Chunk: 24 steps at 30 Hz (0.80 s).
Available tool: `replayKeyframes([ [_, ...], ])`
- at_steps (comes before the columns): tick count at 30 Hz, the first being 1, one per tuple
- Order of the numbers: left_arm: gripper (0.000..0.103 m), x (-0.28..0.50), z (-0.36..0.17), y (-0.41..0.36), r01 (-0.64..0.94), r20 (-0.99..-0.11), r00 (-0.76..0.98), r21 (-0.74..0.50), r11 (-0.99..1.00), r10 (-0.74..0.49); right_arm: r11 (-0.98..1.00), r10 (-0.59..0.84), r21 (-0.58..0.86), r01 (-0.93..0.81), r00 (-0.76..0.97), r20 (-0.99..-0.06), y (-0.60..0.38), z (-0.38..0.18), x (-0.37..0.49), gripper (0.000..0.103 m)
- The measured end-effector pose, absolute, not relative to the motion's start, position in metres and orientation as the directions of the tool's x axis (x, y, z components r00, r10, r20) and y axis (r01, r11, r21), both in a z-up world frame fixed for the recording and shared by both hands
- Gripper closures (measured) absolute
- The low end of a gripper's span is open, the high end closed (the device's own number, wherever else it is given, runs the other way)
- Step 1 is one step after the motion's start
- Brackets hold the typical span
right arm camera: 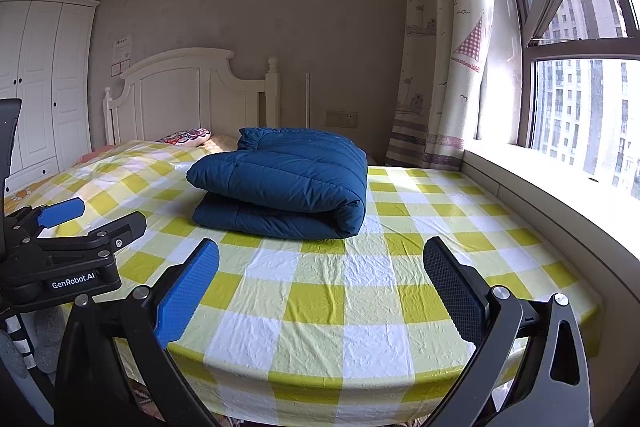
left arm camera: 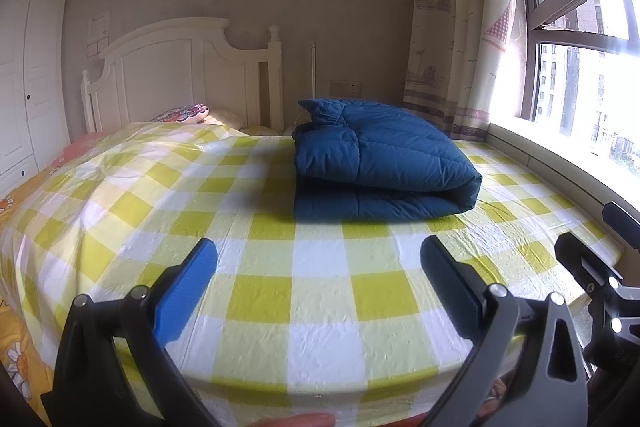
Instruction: Fold large clothes
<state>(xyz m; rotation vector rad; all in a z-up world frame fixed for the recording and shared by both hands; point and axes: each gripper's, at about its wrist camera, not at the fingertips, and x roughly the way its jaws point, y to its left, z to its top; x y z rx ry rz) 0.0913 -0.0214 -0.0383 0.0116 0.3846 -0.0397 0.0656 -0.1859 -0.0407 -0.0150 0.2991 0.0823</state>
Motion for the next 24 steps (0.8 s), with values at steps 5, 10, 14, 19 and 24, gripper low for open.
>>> replayKeyframes([
  [5,0.002,0.0910,-0.0395,-0.0218,0.038,-0.376,0.926,0.010,0.999,-0.032,0.997,0.079,-0.003,-0.083,0.952,-0.295,-0.1855,-0.0417,0.0647,0.005],
  [10,0.002,0.0903,-0.0398,-0.0220,0.037,-0.373,0.927,0.013,0.999,-0.029,0.997,0.077,-0.002,-0.082,0.952,-0.295,-0.1853,-0.0418,0.0645,0.005],
  [14,0.002,0.0886,-0.0400,-0.0215,0.037,-0.370,0.929,0.018,0.999,-0.027,0.997,0.078,-0.002,-0.083,0.952,-0.295,-0.1855,-0.0416,0.0648,0.005],
  [19,0.002,0.0880,-0.0399,-0.0210,0.036,-0.367,0.930,0.021,0.999,-0.026,0.997,0.079,-0.001,-0.083,0.952,-0.296,-0.1844,-0.0431,0.0638,0.005],
  [24,0.002,0.0871,-0.0390,-0.0222,0.037,-0.364,0.931,0.027,0.999,-0.025,0.997,0.079,-0.001,-0.083,0.951,-0.297,-0.1831,-0.0454,0.0627,0.005],
])
